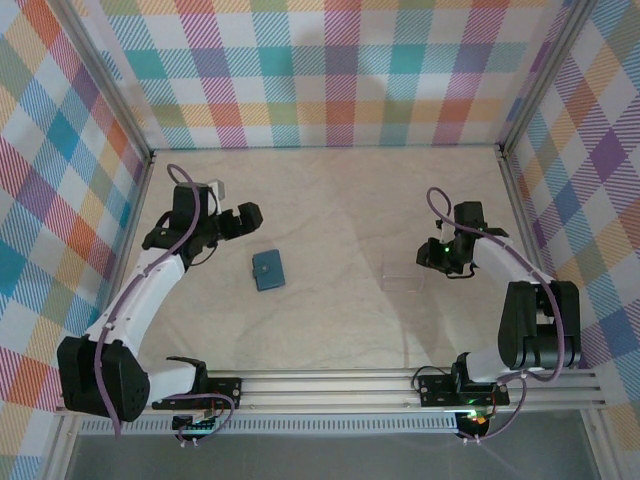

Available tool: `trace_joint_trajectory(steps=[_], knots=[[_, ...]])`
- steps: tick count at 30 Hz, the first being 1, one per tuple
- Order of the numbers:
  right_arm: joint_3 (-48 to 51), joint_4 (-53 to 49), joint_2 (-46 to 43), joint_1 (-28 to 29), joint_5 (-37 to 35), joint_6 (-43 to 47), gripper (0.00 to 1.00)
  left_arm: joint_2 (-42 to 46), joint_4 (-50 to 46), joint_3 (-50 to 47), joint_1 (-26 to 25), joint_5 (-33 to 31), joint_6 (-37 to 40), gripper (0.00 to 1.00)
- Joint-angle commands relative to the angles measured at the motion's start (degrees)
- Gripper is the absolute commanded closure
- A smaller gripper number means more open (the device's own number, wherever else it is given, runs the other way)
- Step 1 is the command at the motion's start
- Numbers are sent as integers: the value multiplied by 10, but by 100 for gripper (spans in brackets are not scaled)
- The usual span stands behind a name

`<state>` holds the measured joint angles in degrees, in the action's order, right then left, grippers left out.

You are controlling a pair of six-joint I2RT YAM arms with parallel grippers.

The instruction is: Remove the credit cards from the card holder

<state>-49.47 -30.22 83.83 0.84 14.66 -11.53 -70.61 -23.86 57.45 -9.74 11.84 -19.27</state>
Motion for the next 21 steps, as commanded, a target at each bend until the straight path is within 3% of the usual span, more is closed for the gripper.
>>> trace_joint_trajectory(steps=[1, 21], knots=[[-15, 4, 11, 6, 12, 6, 71, -6, 13, -10, -5, 29, -27, 1], [-30, -13, 4, 35, -24, -5, 85, -32, 13, -29, -13, 50, -24, 2]])
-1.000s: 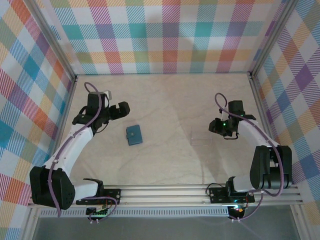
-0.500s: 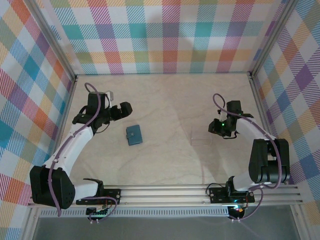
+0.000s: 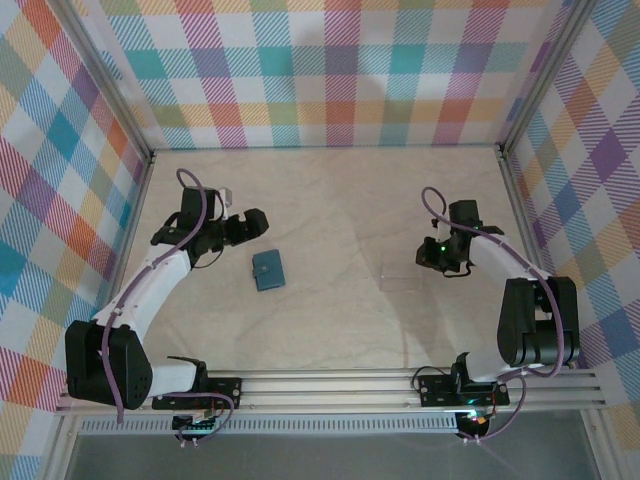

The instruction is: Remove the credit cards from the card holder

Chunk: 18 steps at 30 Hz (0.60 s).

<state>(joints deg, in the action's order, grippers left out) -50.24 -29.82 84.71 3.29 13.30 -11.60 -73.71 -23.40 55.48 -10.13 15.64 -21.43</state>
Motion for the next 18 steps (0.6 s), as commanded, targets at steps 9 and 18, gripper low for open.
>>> trace_joint_trajectory(steps=[9, 18], knots=[[-74, -41, 9, 78, -75, -47, 92, -6, -13, -20, -25, -12, -9, 2], [-246, -92, 135, 187, -155, -98, 94, -64, -60, 2, -56, -33, -20, 3]])
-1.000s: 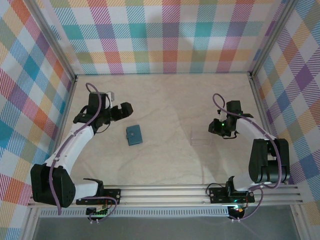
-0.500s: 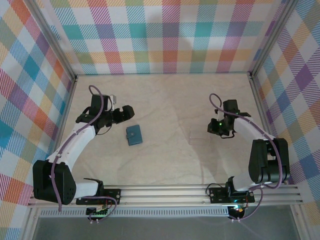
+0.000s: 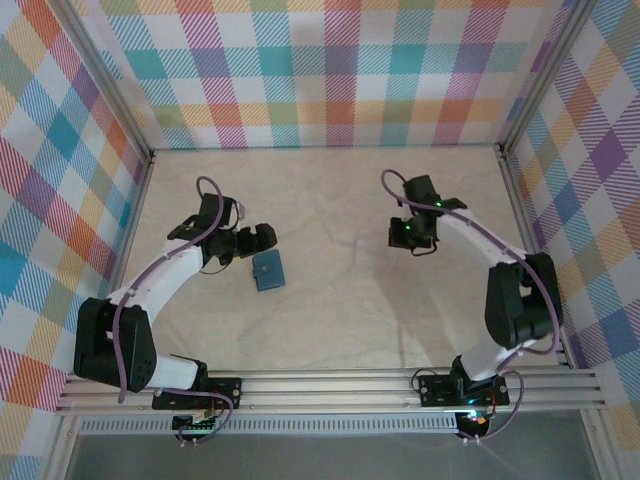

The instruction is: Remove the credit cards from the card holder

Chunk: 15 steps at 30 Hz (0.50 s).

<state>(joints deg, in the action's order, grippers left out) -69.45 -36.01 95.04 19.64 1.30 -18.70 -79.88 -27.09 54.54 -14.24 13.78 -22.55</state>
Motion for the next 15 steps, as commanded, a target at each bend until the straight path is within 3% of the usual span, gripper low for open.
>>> trace_joint_trajectory(steps=[1, 15], knots=[[-82, -39, 52, 34, -46, -30, 95, -5, -26, 11, -19, -20, -9, 3], [-468, -182, 327, 84, -106, -45, 96, -69, -102, 23, -39, -40, -8, 3]])
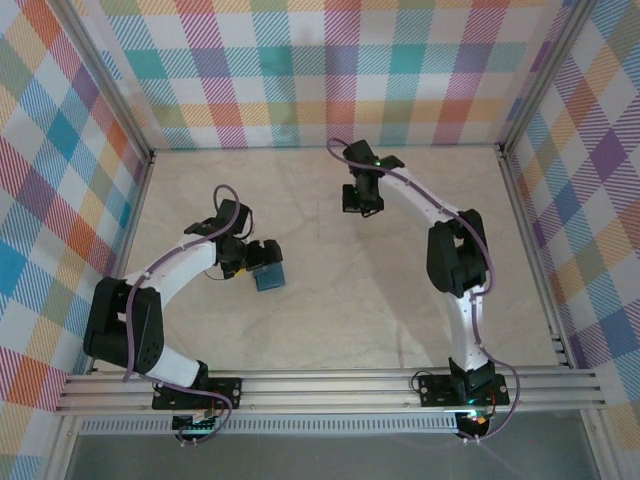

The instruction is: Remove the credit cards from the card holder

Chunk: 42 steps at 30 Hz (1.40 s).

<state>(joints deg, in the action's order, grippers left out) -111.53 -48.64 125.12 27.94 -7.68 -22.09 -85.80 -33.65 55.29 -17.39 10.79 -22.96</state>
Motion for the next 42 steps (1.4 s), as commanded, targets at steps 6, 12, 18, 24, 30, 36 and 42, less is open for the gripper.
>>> trace_joint_trajectory(steps=[6, 12, 18, 24, 30, 36, 42], knots=[[-121, -85, 82, 1, -28, -10, 96, -25, -50, 23, -20, -13, -1, 3], [-132, -82, 103, 1, -24, -8, 95, -36, -58, 29, -30, -16, 0, 3], [-131, -83, 108, 1, -25, -5, 88, -51, -67, 42, -40, -24, -1, 3], [-130, -84, 94, 1, -26, -2, 83, -63, -84, 59, -46, -42, 2, 2], [-116, -87, 52, 1, -19, 1, 78, -78, -91, 70, -48, -52, -2, 3], [-46, -56, -29, 1, 7, -2, 74, -104, -102, 93, -54, -74, -24, 2], [31, -29, -108, 1, 22, -3, 70, -142, -112, 125, -76, -120, -61, 0]])
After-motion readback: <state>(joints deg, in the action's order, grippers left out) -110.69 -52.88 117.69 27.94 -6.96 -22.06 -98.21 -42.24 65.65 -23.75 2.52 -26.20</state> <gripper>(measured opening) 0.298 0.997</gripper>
